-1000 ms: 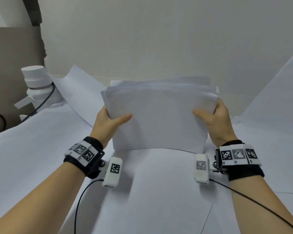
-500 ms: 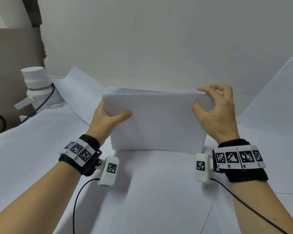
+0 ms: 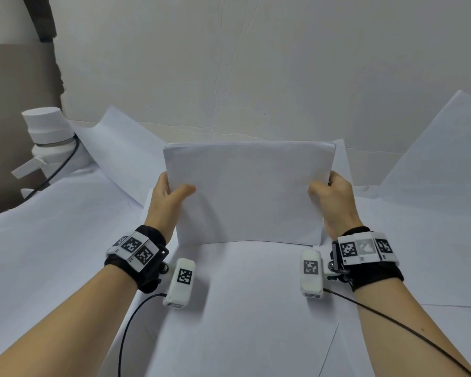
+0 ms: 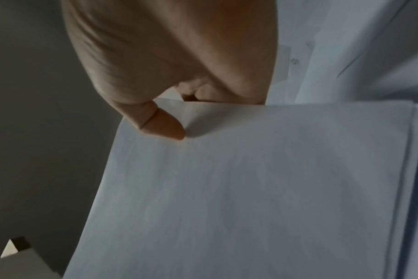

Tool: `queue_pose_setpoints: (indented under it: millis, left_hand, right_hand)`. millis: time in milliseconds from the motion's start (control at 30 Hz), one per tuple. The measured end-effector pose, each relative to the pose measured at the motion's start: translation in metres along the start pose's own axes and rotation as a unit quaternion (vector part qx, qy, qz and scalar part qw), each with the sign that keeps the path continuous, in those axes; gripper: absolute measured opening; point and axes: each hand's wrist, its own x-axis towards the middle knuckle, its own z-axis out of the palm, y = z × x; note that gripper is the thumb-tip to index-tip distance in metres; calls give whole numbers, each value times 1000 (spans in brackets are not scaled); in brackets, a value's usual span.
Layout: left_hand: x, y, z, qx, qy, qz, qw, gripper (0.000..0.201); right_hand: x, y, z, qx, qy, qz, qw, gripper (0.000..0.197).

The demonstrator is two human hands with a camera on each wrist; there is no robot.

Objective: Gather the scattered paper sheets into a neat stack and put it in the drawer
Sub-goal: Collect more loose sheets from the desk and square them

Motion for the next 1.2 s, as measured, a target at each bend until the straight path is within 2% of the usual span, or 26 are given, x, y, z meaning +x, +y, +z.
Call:
queue_pose_setpoints:
  millis: [100, 267, 500, 567, 633, 700, 767, 867, 1000, 1067, 1200]
  left_hand:
    - [0, -6, 2, -13, 37, -17, 999, 43]
    - [-6, -4, 6, 68, 12, 7, 998, 40]
    - [-9, 17, 6, 29, 20, 14, 999, 36]
    - [-14, 18, 3, 34, 14, 8, 999, 38]
    - [-23, 11, -1, 55, 5, -7, 998, 45]
    - [-32, 2, -5, 80, -1, -24, 997, 50]
    - [-33, 0, -7, 107, -9, -30, 994, 47]
    - [-30, 13, -6, 145, -17, -30, 989, 41]
    - [-24, 43, -4, 167, 1, 1, 986, 35]
    - [-24, 60, -1, 165, 13, 16, 986, 39]
    - [-32, 87, 13, 138, 9, 17, 990, 50]
  right_hand:
    - [-4, 2, 2, 1, 8, 8, 1000, 25]
    - [-20, -1, 5, -27, 17, 15, 999, 25]
    - [-45, -29, 4, -25, 69, -46, 996, 26]
    - [-51, -28, 2, -22, 88, -22, 996, 26]
    - [-56, -17, 0, -16, 95, 36, 995, 26]
    - [-64, -9, 1, -27, 83, 87, 992, 24]
    - [-72, -10, 4, -44, 67, 97, 992, 23]
    - [-81, -24, 7, -117, 46, 79, 989, 19]
    - [-93, -51, 4, -238, 13, -2, 971, 15]
    - [-103, -66, 1, -234, 24, -36, 971, 15]
    - [-127, -88, -14, -157, 95, -58, 981, 31]
